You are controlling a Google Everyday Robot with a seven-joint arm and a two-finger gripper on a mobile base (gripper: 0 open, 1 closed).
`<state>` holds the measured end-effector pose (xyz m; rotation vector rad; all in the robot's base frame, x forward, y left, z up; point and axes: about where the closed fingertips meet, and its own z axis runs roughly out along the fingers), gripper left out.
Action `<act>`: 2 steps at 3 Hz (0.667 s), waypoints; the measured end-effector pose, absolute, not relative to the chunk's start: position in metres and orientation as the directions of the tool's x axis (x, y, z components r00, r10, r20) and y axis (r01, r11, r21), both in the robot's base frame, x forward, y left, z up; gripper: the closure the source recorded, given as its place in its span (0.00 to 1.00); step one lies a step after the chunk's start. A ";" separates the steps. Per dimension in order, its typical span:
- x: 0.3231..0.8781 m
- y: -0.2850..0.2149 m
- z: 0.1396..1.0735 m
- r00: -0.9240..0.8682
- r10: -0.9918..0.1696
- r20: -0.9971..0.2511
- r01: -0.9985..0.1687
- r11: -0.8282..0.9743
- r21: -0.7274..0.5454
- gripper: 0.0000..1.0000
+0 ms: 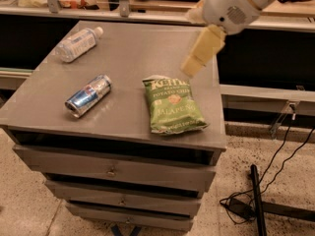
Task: Move blue plastic bottle near redbull can
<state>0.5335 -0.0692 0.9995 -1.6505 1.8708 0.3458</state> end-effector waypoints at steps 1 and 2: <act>0.569 -0.010 0.998 -0.090 -0.733 -0.674 -0.958 0.248 -0.142 0.00; 0.616 0.070 0.988 -0.152 -0.675 -0.722 -0.942 0.321 -0.102 0.00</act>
Offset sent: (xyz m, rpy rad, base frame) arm 0.2005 0.2830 -0.0049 0.3326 -0.0618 -0.2997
